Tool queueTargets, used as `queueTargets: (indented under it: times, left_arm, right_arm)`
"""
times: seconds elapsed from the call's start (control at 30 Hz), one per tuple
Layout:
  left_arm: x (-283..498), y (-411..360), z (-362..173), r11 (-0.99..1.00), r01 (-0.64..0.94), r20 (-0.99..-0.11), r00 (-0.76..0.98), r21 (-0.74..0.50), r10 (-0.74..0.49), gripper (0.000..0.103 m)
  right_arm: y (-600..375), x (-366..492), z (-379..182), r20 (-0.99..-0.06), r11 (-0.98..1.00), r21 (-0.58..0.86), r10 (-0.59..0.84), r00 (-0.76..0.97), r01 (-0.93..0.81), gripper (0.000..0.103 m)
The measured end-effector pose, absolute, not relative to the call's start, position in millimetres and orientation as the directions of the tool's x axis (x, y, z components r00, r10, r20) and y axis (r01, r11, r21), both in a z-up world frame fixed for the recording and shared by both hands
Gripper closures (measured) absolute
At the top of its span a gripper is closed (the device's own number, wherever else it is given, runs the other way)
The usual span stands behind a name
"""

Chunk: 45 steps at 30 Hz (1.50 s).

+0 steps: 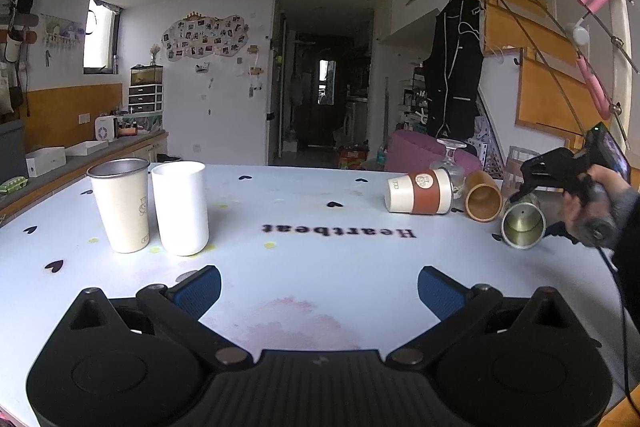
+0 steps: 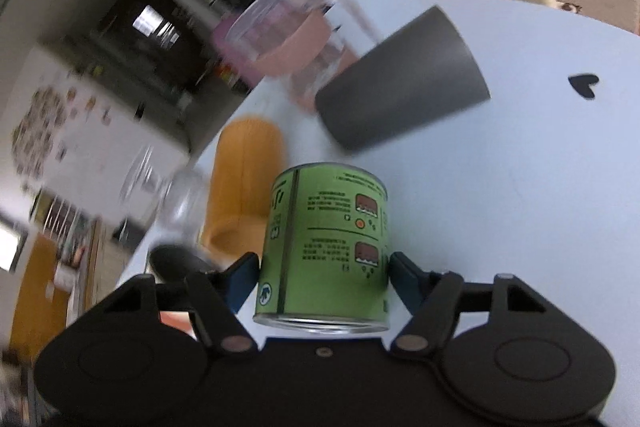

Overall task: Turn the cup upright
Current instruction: 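Close the right gripper on the green tin's rim and lift it, then carry the green tin toward the left gripper and set it down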

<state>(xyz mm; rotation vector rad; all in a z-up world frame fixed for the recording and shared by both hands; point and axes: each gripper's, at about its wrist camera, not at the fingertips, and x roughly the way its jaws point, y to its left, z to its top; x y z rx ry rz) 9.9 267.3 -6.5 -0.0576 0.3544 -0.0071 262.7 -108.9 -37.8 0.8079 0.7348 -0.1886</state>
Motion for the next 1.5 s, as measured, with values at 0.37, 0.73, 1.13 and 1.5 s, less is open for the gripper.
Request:
queueTargets:
  times: [0.37,0.73,1.13,1.5]
  left_arm:
    - [10.1,262.6,-5.0,0.998,0.007,-0.348,0.937,-0.057,-0.026,0.0]
    - [43.1,252.7,6.3,0.984,0.137,-0.391,0.905,-0.109,-0.17,0.0]
    - [70.6,238.4,-6.5,0.944,0.294,-0.497,0.802,-0.153,-0.33,0.0]
    - [73.0,249.6,-17.3,0.935,0.311,-0.532,0.77,-0.17,-0.353,0.0]
  right_arm:
    - [-57.8,175.8,-27.6,-0.696,0.864,0.499,0.359,0.621,0.06,0.031]
    - [24.1,97.4,-3.9,-0.764,0.863,0.285,0.467,0.446,-0.416,0.031]
    - [87.0,29.3,2.2,-0.766,0.572,-0.219,0.401,0.502,-0.791,0.03]
    - [77.0,14.5,-6.9,-0.732,0.506,-0.417,0.306,0.609,-0.755,0.022]
